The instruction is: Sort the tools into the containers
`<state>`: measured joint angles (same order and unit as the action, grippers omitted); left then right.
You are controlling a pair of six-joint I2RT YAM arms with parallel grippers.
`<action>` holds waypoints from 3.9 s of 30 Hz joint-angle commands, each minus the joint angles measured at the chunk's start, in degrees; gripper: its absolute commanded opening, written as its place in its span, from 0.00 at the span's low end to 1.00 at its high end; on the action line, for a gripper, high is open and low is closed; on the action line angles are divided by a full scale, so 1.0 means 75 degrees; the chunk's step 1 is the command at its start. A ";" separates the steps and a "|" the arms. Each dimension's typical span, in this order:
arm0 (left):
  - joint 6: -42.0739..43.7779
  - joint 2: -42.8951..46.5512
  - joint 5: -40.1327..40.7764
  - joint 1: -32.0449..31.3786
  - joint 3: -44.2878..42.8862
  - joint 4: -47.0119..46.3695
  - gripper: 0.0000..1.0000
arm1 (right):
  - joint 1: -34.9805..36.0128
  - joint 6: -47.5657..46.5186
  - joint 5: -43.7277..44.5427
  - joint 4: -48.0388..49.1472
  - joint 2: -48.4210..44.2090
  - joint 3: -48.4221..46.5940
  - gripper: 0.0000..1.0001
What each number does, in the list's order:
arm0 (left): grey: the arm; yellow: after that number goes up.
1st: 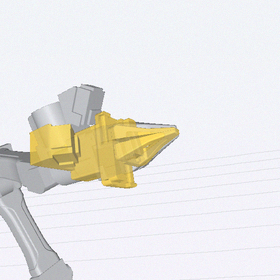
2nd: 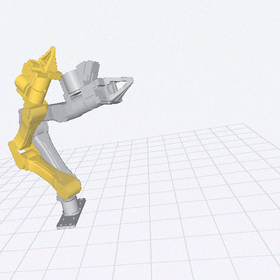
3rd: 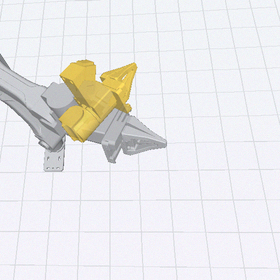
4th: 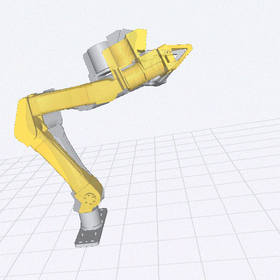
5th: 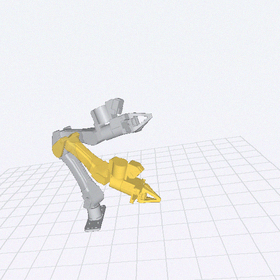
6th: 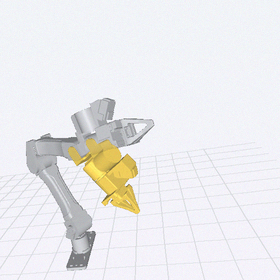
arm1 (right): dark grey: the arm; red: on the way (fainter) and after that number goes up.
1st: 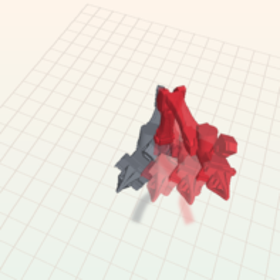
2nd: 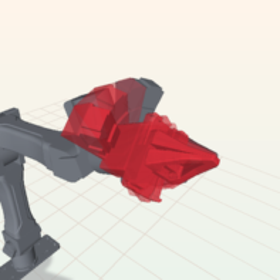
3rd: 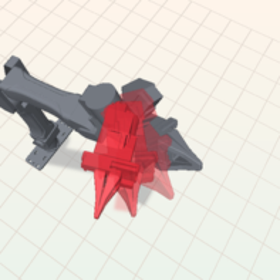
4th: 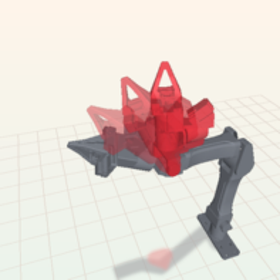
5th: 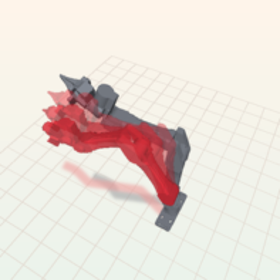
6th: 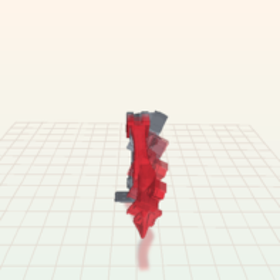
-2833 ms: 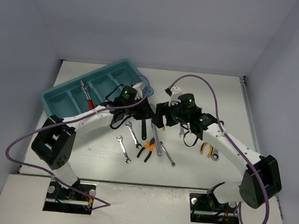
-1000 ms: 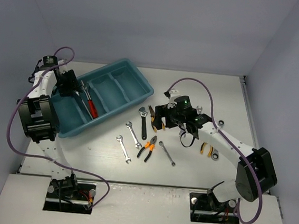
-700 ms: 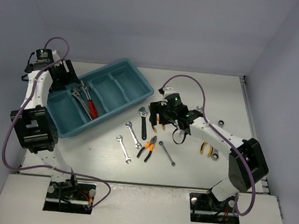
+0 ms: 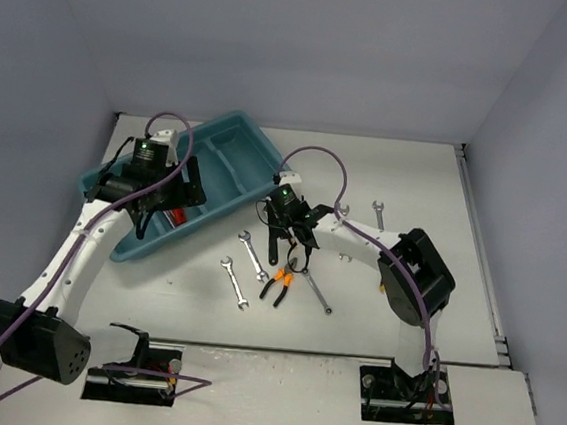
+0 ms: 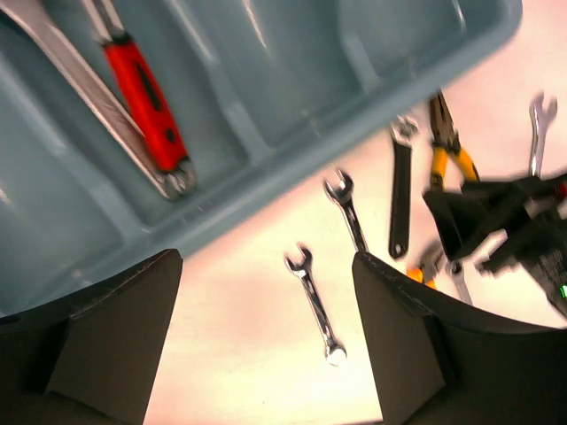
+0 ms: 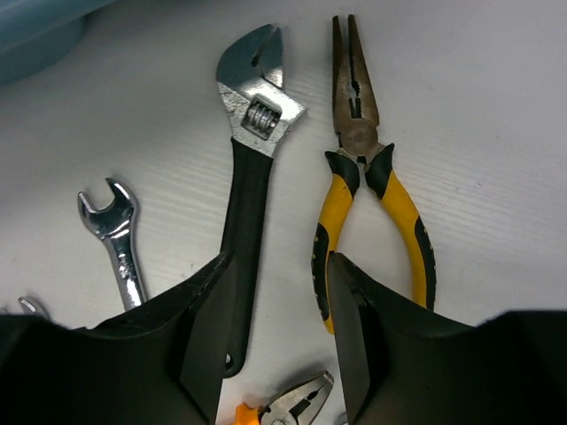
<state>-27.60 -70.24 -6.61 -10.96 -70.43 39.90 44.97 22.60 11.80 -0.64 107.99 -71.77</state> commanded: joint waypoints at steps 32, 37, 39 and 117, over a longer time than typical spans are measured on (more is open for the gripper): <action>-0.2131 -0.5253 0.2353 -0.3718 -0.2545 -0.1190 0.75 | -0.1752 -0.0262 0.0793 0.0030 -0.1927 0.1144 0.60; -0.2215 -0.6058 0.2479 -0.3753 -0.3097 -0.0918 0.72 | -0.1805 -0.0353 0.0653 -0.0149 -0.3029 0.1638 0.65; -0.2223 -0.6276 0.2487 -0.3753 -0.3249 -0.0846 0.68 | -0.1821 -0.0337 0.0637 -0.0181 -0.3404 0.1798 0.65; -0.1116 -0.3293 0.2770 0.0703 -0.2433 -0.0024 0.00 | -0.2000 -0.0210 0.0569 -0.0416 -0.4942 0.2749 0.64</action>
<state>-36.88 -95.86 13.23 -8.19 -88.29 41.69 30.35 20.95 15.64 -5.08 72.40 -50.65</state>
